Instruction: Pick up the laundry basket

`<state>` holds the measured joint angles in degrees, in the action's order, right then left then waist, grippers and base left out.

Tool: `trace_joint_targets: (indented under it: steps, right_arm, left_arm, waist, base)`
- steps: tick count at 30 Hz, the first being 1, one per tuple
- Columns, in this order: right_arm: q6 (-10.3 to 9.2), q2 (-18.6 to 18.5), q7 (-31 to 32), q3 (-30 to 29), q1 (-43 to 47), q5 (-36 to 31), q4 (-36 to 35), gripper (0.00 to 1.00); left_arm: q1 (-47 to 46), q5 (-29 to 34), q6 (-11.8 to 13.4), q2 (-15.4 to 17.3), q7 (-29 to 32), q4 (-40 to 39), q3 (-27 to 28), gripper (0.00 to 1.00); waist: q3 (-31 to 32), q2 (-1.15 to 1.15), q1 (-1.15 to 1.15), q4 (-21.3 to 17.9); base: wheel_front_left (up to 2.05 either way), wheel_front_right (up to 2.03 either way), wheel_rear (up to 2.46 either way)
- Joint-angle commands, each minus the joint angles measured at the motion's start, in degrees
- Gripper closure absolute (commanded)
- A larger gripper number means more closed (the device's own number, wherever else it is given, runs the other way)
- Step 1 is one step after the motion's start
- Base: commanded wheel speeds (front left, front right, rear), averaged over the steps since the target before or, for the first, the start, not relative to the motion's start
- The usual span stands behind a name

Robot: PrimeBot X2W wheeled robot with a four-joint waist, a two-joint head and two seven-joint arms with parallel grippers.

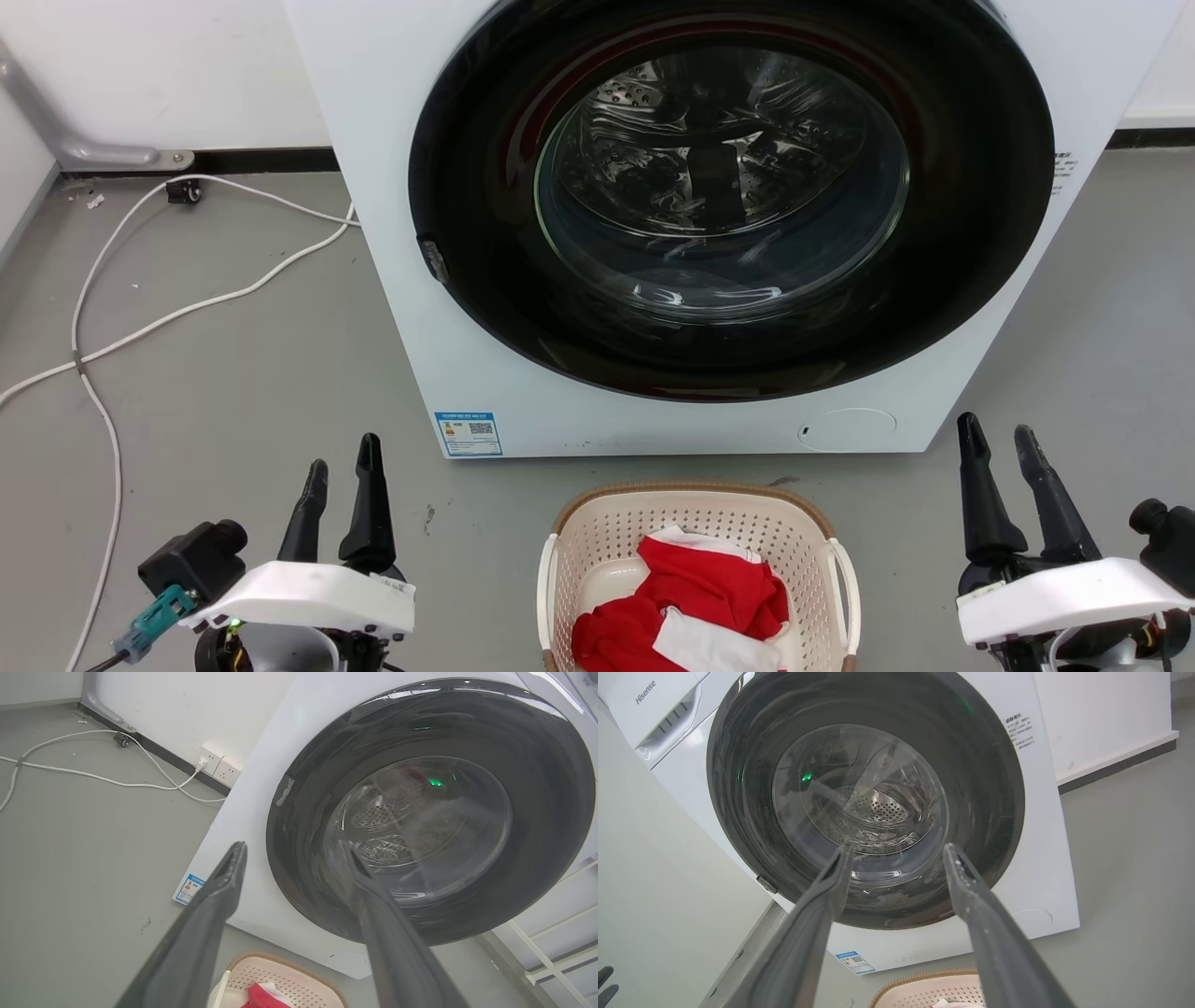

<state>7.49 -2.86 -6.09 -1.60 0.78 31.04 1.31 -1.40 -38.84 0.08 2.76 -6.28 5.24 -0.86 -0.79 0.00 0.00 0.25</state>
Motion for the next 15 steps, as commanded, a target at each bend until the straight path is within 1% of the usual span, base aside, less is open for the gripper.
trace_joint_targets:
  steps: [1,10,11,14,15]
  right_arm:
    - [0.00,-0.12,-0.64,0.04,0.10,-2.31,-1.23,0.00]
    - [0.00,-0.10,-2.06,0.54,0.89,-9.33,-2.65,0.00]
    - [0.00,-0.10,-2.54,0.49,1.21,-11.33,-3.02,0.00]
    - [0.00,-0.09,-2.97,0.49,1.41,-13.21,-3.39,0.00]
    - [0.00,-0.09,-3.37,0.45,1.66,-15.06,-3.75,0.00]
  left_arm:
    - [0.01,2.02,0.33,0.22,-0.62,-1.03,-0.26,0.00]
    - [0.43,8.41,0.94,0.28,-2.01,-1.36,-1.34,0.00]
    - [0.64,10.31,1.10,0.29,-2.46,-1.43,-1.64,0.00]
    - [0.74,12.07,1.25,0.29,-2.87,-1.56,-1.85,0.00]
    - [0.85,13.51,1.18,0.29,-3.30,-1.74,-1.89,0.00]
  waist:
    - [-0.02,0.00,0.00,0.01]
    - [-0.09,0.00,0.00,0.01]
    - [-0.08,0.00,0.00,0.00]
    - [-0.05,0.00,0.00,0.01]
    - [-0.05,0.00,0.00,0.04]
  base:
    - [0.00,0.00,0.00]
    - [0.00,0.00,0.00]
    - [0.00,0.00,0.00]
    - [0.00,0.00,0.00]
    - [0.00,0.00,0.00]
